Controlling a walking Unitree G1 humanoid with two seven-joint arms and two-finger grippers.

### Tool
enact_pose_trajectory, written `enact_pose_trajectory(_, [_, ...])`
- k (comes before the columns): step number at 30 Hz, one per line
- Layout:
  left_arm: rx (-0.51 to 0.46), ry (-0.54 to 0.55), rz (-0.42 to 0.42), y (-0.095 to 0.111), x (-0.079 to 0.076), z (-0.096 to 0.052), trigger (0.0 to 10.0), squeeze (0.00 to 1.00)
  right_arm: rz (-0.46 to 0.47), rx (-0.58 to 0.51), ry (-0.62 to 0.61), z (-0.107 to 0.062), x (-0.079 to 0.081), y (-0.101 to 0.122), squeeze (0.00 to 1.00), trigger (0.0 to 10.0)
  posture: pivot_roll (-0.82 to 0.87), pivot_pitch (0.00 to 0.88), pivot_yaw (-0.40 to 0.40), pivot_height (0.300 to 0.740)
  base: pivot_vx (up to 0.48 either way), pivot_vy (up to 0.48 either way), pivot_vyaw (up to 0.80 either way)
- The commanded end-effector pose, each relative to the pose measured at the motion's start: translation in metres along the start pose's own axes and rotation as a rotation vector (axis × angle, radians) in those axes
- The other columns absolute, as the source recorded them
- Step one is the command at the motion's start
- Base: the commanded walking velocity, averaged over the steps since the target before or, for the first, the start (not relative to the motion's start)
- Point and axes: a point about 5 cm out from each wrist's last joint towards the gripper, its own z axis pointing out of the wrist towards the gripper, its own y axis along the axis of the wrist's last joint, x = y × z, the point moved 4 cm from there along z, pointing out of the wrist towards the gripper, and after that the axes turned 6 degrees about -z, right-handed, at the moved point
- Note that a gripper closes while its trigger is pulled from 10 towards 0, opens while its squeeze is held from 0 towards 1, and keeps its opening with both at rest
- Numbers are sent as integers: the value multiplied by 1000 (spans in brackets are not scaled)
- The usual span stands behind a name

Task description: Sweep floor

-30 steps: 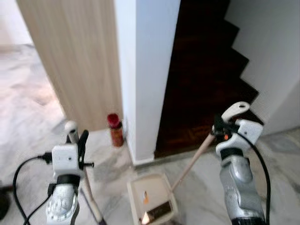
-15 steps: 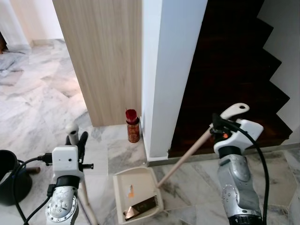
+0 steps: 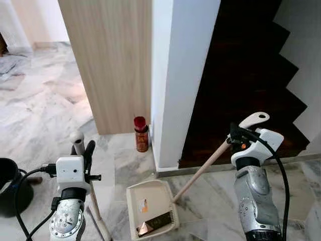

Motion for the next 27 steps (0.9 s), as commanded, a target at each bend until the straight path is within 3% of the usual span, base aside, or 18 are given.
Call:
enact_pose_trajectory(1, [-41, 1, 1, 11, -1, 4, 10000, 0, 25, -46, 7, 5, 4, 15, 0, 10000, 0, 17, -36, 740, 0, 262, 0])
enact_pose_trajectory(27, [-39, -12, -12, 10, -6, 1, 10000, 0, 36, -54, 45, 7, 11, 20, 0, 10000, -3, 0, -44, 740, 0, 288, 0])
